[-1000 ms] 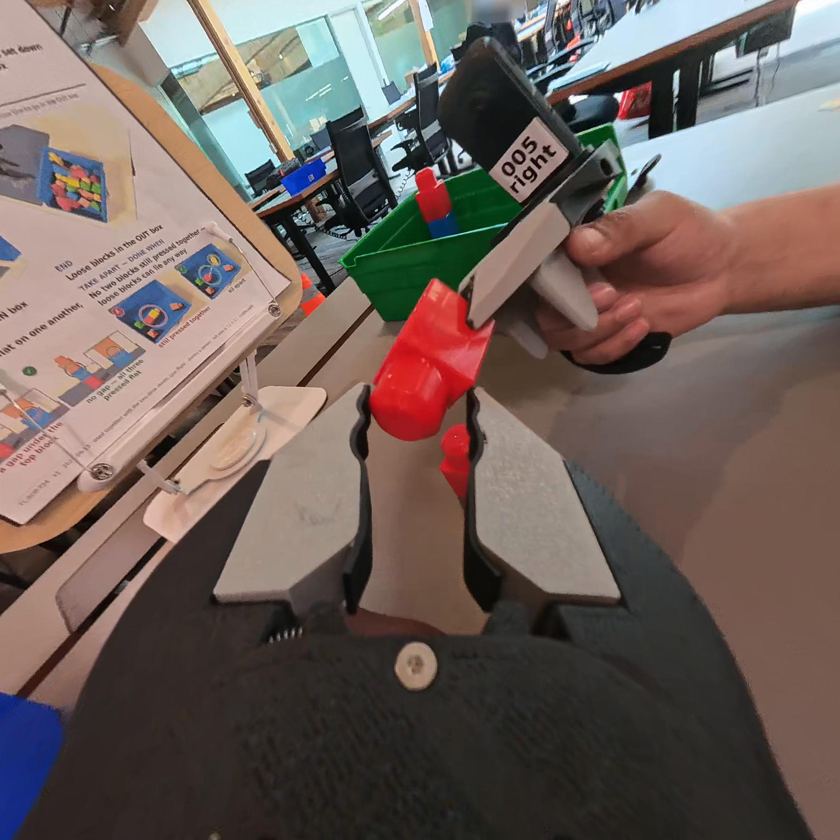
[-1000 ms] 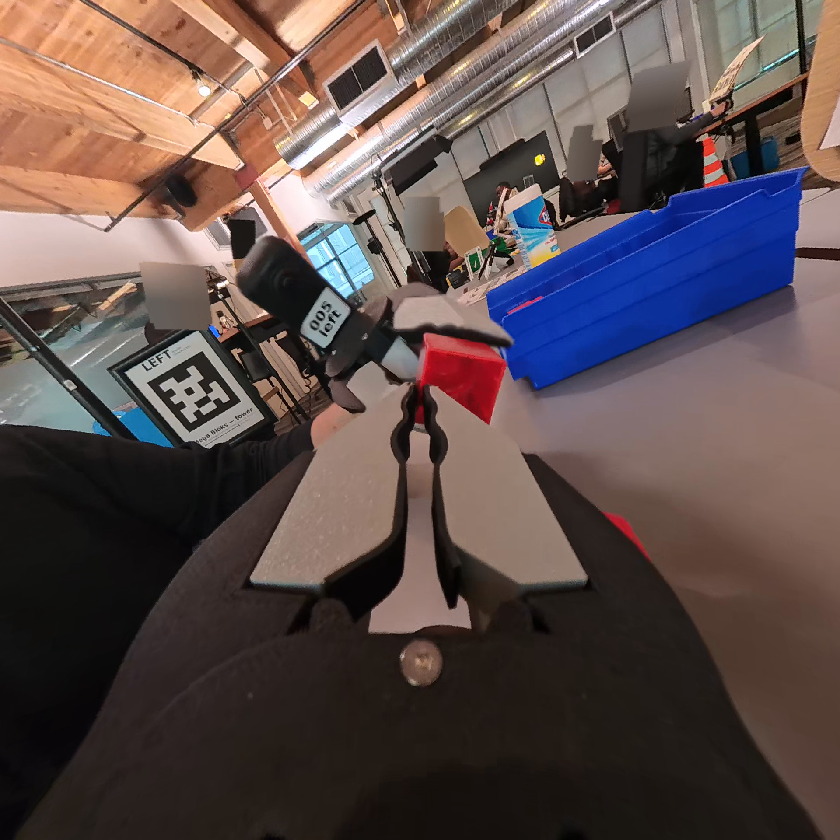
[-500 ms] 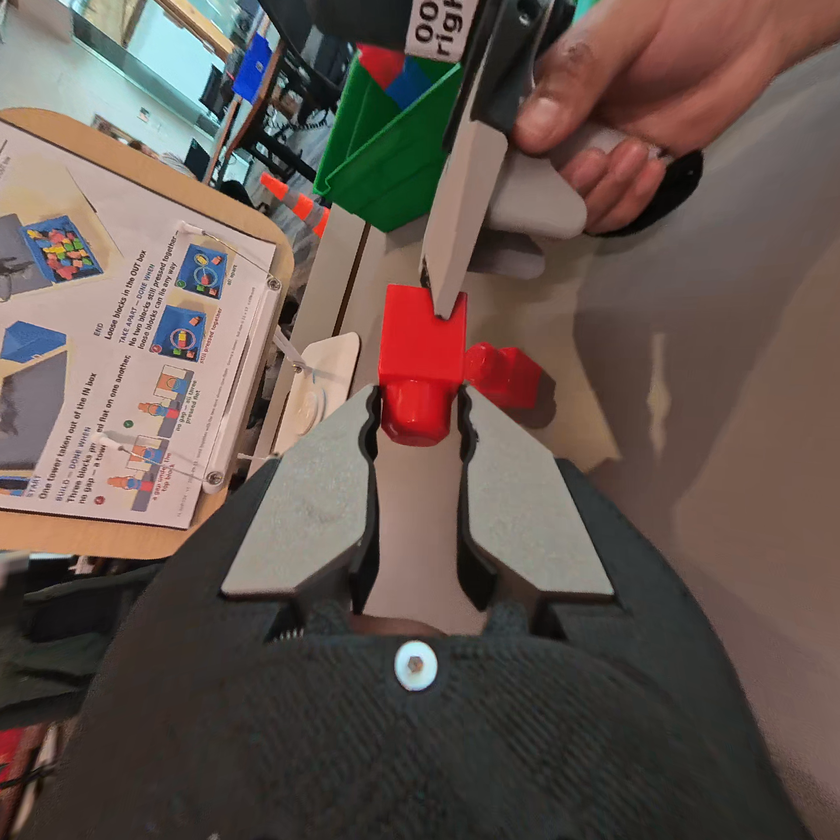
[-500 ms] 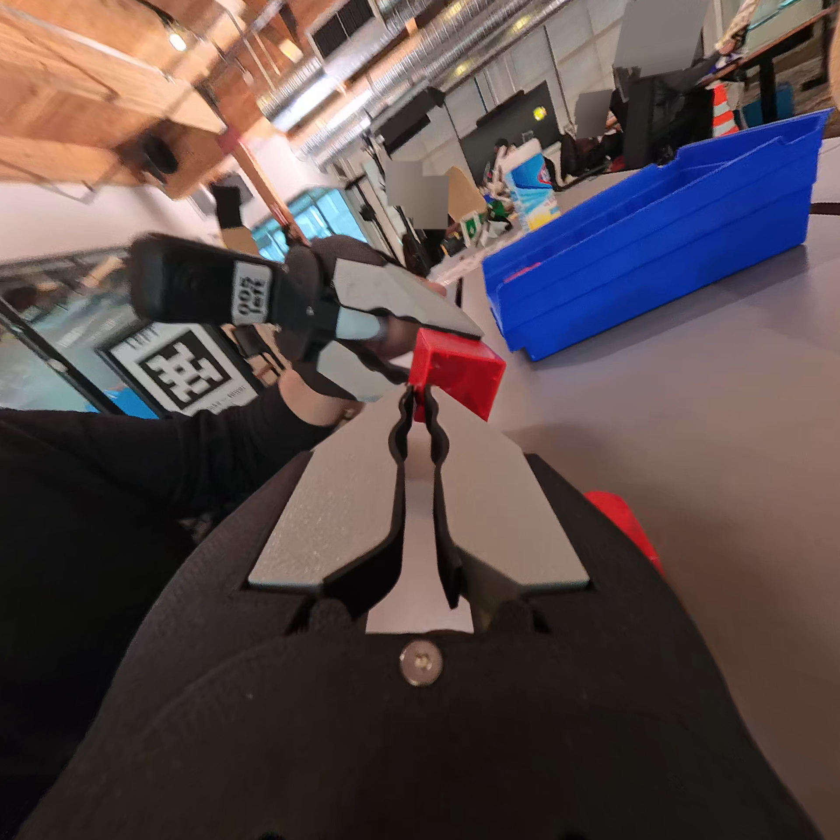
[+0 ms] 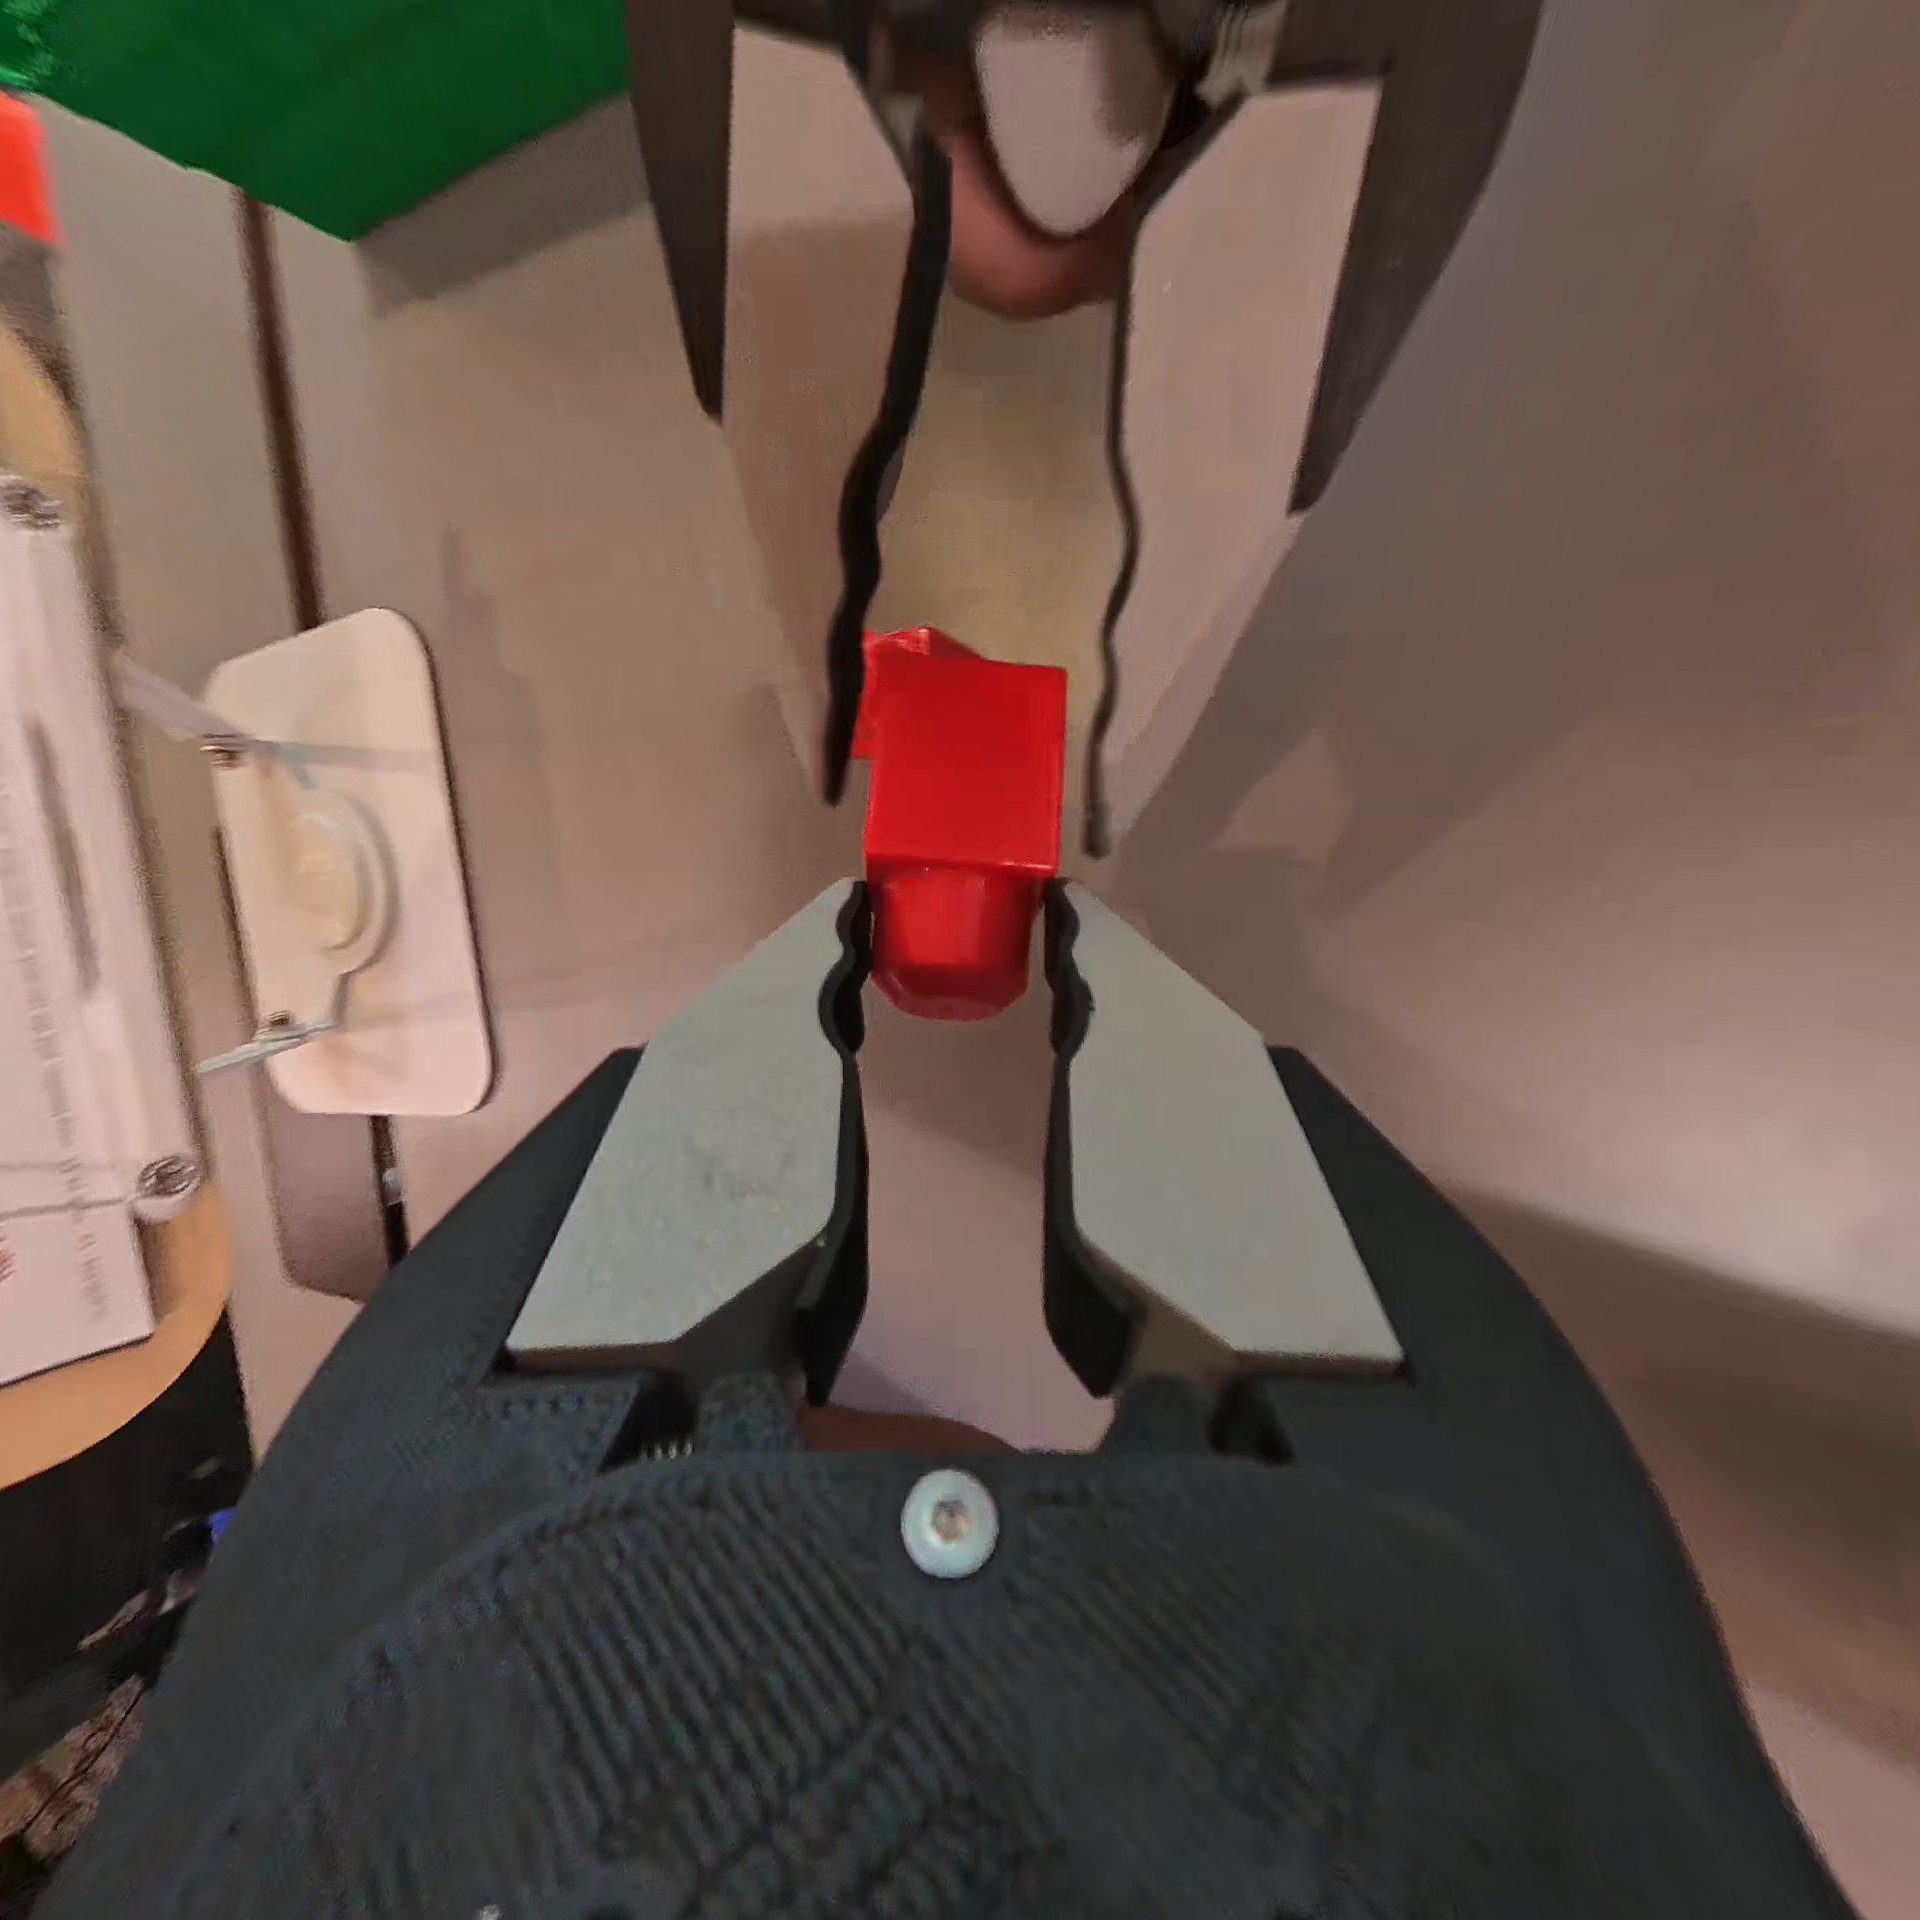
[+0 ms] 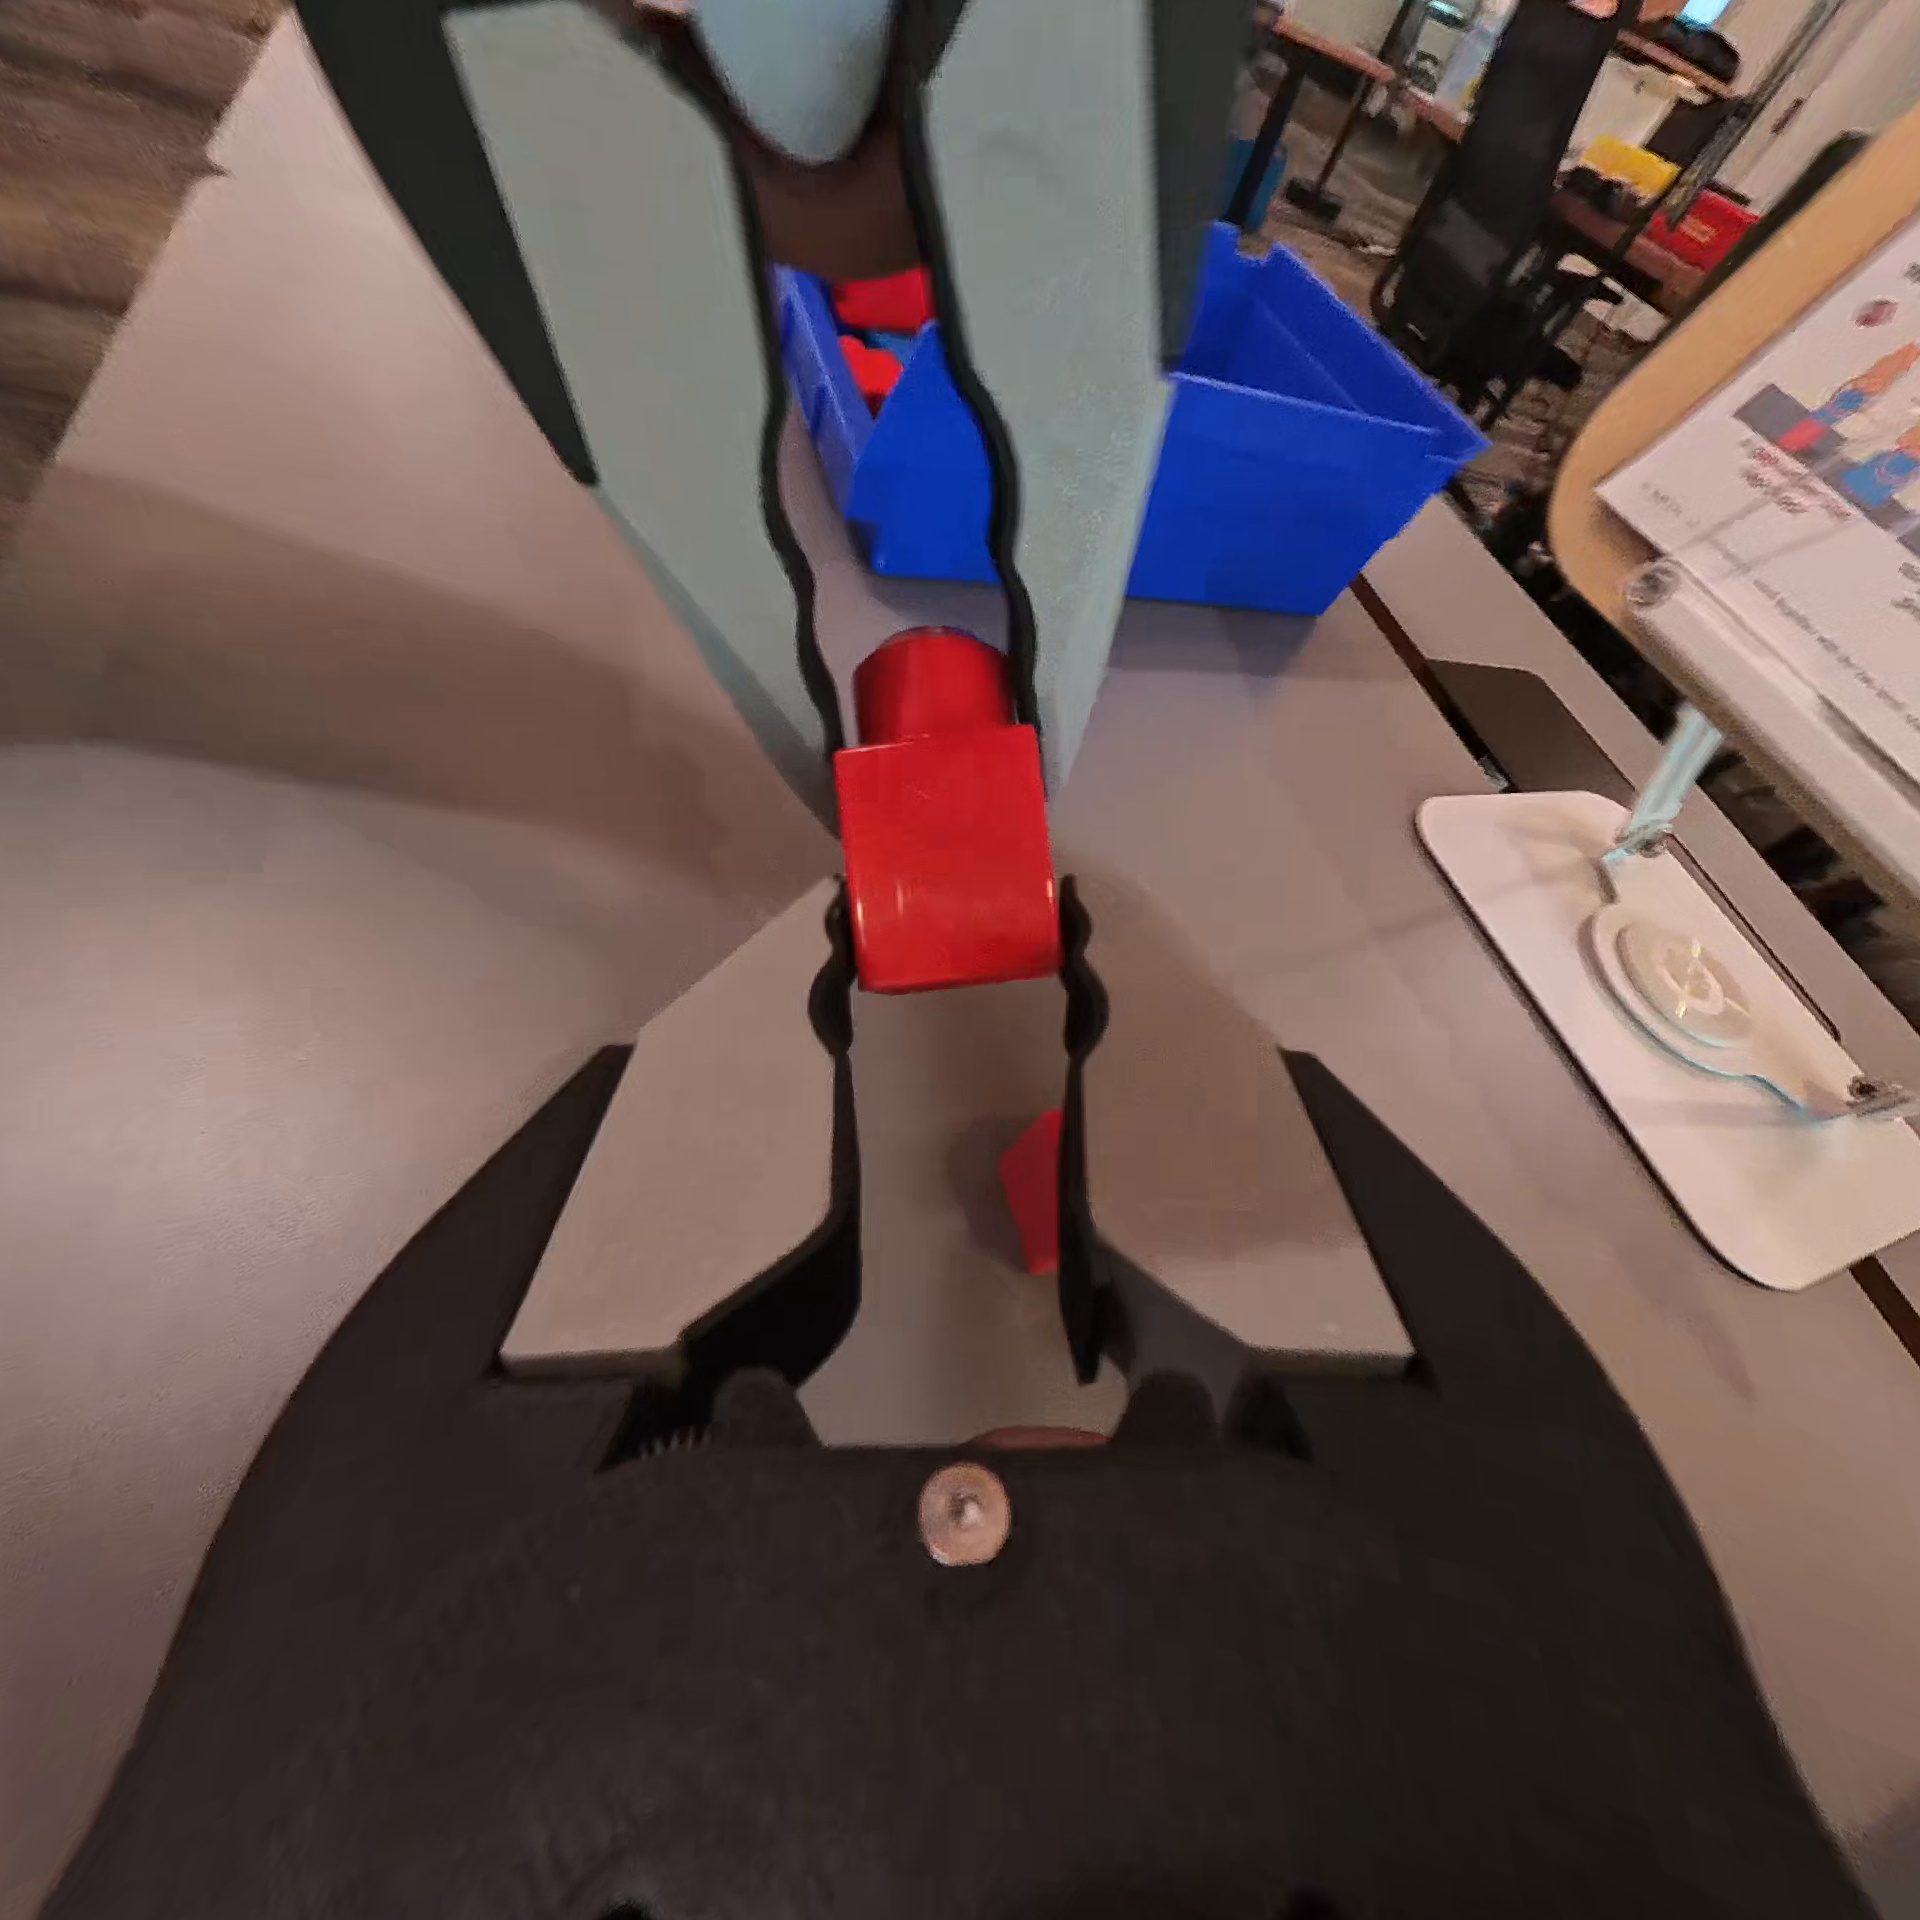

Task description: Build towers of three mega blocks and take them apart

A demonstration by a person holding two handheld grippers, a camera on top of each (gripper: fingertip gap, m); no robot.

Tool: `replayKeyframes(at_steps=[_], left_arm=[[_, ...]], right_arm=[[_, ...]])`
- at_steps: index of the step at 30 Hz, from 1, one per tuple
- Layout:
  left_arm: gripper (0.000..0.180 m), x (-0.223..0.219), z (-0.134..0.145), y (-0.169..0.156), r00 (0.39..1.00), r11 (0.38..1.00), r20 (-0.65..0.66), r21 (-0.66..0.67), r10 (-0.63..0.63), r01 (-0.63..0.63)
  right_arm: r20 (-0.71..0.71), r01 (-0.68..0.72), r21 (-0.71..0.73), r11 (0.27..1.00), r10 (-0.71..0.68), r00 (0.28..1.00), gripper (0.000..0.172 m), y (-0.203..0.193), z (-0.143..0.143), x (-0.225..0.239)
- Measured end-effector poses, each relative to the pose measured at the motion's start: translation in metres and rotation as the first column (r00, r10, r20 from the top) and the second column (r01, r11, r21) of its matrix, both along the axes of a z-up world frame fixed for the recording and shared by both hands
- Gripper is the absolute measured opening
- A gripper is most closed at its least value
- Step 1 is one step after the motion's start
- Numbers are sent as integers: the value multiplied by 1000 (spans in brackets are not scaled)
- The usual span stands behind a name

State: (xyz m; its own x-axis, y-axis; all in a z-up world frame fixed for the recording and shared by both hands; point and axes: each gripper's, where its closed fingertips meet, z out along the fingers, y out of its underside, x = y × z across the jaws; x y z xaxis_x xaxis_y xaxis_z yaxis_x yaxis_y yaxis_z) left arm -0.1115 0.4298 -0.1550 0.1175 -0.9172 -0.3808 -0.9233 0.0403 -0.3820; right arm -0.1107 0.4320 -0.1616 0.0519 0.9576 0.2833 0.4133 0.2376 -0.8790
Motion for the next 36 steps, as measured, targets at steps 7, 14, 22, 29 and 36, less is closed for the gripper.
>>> replayKeyframes(at_steps=[7, 14, 22, 29, 36], left_arm=[[31, -5, -19, -16, 990, 987, -138, -159, -32, 10], [31, -6, -29, -13, 970, 987, -235, -157, -55, 18], [41, 5, 5, 20, 982, 992, 145, -26, 124, -122], [34, 28, 13, 26, 746, 983, 640, -123, 184, -138], [44, 67, 18, 19, 557, 993, 824, -117, 100, -6]], right_arm=[[42, -89, -34, 996, 90, 995, 33, -18, -15, -7], [52, -85, -59, 995, 88, 995, 32, -19, -14, -6], [-140, -43, -224, 974, 11, 990, 32, 13, 16, 11], [-490, -267, -421, 867, 30, 871, 32, 21, 73, 37], [-520, -321, -422, 848, 64, 852, 32, 13, 70, 32]])
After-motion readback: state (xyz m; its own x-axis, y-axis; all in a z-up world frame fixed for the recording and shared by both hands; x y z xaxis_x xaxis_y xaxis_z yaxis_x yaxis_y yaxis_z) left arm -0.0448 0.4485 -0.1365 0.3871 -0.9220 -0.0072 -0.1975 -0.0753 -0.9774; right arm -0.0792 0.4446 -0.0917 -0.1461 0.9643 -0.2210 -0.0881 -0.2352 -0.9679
